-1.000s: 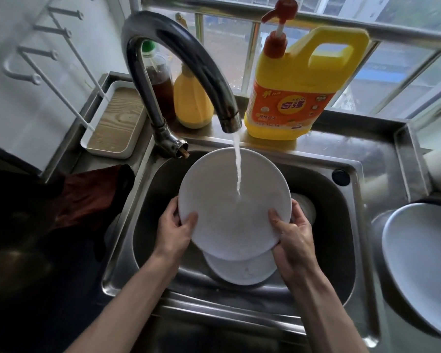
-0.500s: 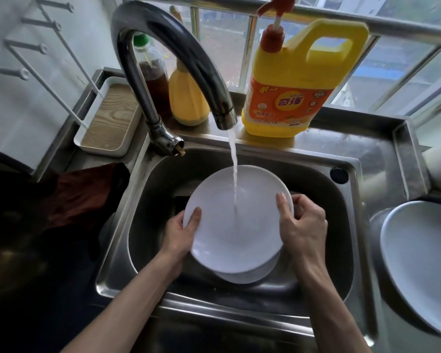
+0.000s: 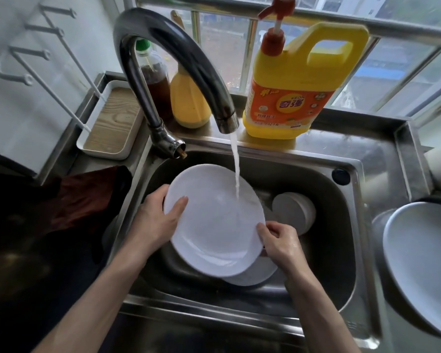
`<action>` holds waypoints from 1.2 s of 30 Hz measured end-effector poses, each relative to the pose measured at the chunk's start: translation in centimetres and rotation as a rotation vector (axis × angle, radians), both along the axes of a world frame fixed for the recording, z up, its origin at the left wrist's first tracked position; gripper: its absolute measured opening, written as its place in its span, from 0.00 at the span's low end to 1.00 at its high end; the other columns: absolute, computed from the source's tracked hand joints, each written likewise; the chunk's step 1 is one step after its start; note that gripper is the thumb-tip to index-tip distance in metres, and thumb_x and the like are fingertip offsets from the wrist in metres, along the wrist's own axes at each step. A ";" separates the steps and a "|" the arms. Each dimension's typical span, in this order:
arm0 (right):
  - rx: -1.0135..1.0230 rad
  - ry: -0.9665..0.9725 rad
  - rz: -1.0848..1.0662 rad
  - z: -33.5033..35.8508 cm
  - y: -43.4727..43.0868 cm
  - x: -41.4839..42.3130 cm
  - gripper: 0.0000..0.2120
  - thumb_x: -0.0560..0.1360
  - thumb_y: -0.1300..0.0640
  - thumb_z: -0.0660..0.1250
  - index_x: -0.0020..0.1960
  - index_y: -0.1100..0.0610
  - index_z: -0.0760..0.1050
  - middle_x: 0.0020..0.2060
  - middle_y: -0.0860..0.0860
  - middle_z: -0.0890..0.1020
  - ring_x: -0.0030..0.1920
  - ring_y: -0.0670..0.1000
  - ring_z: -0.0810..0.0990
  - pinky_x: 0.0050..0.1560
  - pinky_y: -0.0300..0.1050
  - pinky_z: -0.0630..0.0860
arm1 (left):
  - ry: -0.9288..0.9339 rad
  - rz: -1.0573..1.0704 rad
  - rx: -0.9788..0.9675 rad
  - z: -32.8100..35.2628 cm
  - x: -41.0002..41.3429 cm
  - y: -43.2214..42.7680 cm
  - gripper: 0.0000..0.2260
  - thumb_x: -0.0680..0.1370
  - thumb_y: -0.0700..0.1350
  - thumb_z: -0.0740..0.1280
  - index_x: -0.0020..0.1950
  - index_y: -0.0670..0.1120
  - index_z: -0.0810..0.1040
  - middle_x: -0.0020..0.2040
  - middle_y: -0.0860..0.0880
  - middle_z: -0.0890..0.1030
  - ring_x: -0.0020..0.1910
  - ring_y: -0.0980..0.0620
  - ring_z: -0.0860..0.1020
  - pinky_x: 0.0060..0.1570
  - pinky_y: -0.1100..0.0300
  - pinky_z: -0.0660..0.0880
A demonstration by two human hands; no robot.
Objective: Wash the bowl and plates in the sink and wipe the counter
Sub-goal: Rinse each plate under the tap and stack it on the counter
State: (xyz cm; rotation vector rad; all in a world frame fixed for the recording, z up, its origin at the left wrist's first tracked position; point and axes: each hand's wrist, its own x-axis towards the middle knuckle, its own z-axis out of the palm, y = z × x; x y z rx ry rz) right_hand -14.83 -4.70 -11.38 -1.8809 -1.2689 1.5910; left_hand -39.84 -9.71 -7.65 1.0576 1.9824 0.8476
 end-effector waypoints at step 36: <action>0.041 0.084 -0.145 -0.4 0.3 1.3 0.06 0.80 0.53 0.72 0.53 0.55 0.84 0.41 0.49 0.88 0.43 0.51 0.88 0.43 0.46 0.83 | -0.626 0.233 -0.211 -2.0 0.9 -2.0 0.17 0.83 0.37 0.64 0.70 0.52 0.75 0.59 0.45 0.85 0.56 0.45 0.83 0.53 0.51 0.79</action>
